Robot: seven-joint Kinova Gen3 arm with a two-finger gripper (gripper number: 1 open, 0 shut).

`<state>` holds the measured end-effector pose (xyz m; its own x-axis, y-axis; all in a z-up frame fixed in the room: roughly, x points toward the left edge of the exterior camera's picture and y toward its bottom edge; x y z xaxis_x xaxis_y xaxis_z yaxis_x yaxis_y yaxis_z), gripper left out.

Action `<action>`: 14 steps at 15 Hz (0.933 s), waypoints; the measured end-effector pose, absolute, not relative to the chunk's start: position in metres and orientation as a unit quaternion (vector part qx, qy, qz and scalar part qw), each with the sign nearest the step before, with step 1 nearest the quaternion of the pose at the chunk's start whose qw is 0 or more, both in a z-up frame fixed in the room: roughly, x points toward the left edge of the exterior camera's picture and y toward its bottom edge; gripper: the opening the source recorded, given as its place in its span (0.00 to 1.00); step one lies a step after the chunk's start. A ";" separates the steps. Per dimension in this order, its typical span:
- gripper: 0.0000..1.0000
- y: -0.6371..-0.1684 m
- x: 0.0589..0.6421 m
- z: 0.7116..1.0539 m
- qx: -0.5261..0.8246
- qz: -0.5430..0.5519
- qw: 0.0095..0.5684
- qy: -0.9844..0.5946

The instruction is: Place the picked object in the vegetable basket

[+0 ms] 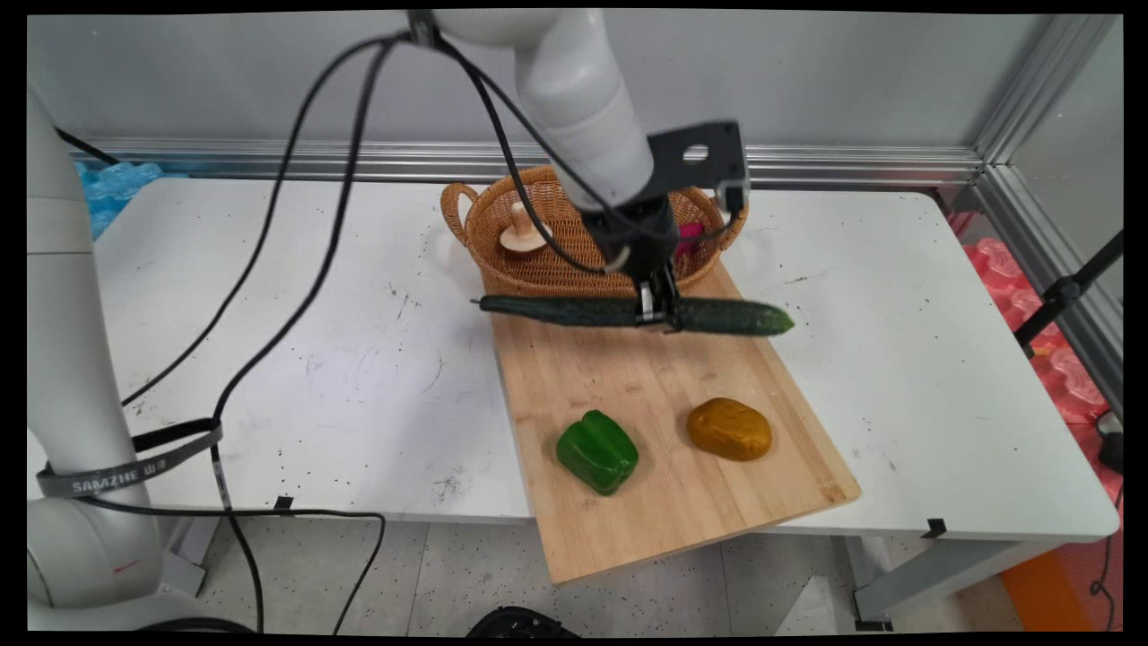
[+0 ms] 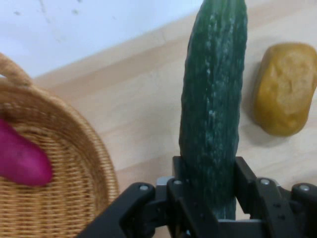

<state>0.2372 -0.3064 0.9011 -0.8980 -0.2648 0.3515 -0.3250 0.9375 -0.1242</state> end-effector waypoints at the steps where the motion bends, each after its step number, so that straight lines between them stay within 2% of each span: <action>1: 0.00 -0.307 0.239 0.911 0.153 0.094 0.173 -0.969; 6: 0.00 -0.316 0.252 0.944 0.168 0.113 0.202 -0.958; 14: 0.00 -0.352 0.276 0.945 0.172 0.134 0.221 -0.951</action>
<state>0.2760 -0.3517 0.9450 -0.8433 -0.2668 0.4665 -0.3857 0.9050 -0.1796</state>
